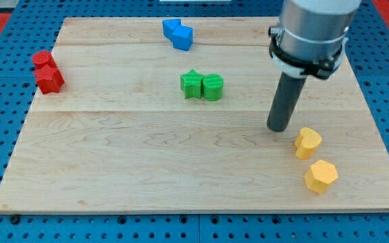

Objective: Move the yellow heart above the yellow hexagon

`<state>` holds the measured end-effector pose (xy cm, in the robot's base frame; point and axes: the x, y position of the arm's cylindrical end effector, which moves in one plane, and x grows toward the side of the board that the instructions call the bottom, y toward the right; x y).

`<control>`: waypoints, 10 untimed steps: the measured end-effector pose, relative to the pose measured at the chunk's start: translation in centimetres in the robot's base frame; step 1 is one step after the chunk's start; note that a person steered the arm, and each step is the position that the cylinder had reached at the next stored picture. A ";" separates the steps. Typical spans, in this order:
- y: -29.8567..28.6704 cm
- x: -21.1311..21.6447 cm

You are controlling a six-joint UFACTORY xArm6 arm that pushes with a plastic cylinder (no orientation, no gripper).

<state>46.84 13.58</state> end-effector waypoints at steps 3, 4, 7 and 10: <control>2.3 3.1; 2.3 2.5; -9.7 -1.7; -19.5 -11.2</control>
<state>35.61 -5.90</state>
